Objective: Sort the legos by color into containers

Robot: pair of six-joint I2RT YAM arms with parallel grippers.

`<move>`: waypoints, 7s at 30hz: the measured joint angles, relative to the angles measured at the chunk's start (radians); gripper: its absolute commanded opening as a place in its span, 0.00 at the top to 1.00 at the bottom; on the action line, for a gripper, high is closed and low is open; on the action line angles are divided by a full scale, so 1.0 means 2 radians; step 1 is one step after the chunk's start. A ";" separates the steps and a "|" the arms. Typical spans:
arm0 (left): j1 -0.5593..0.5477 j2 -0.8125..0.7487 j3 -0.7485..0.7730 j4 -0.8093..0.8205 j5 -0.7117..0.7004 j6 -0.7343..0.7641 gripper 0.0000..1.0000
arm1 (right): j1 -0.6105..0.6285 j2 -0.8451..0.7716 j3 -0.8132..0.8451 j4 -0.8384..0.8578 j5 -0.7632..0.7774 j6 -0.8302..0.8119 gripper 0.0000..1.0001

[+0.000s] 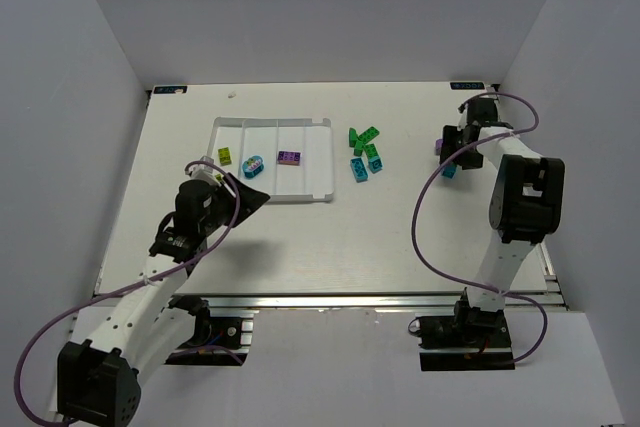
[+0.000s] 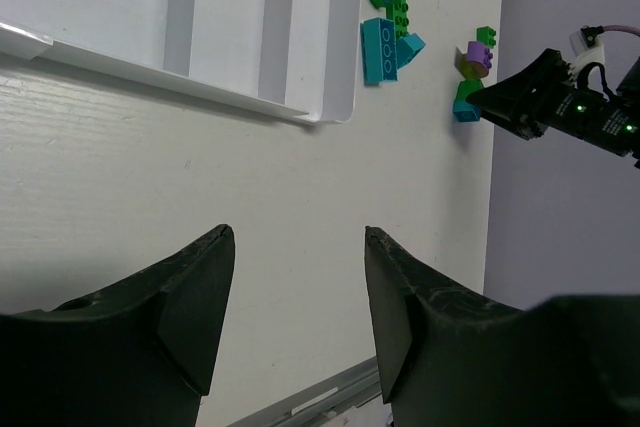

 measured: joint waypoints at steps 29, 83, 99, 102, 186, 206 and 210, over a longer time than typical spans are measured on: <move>-0.070 0.037 0.011 0.023 -0.030 -0.011 0.35 | -0.024 0.031 0.001 0.034 -0.066 -0.003 0.92; -0.291 0.291 0.122 0.282 0.057 -0.068 0.52 | 0.305 -0.391 -0.226 -0.031 -0.415 -0.466 1.00; -0.300 0.275 0.142 0.210 0.013 -0.032 1.00 | 0.314 -0.393 -0.233 0.009 -0.367 -0.387 0.11; -0.300 0.246 0.134 0.199 0.003 -0.026 1.00 | 0.312 -0.394 -0.233 0.005 -0.364 -0.394 0.11; -0.191 0.087 0.105 0.029 -0.072 -0.006 1.00 | 0.299 -0.308 -0.225 0.045 -0.347 -0.380 0.93; -0.184 -0.084 0.181 -0.212 -0.290 -0.022 1.00 | 0.430 0.169 0.240 0.143 -0.302 -0.145 0.80; -0.184 -0.113 0.170 -0.225 -0.293 -0.035 1.00 | 0.433 0.212 0.276 0.144 -0.287 -0.134 0.61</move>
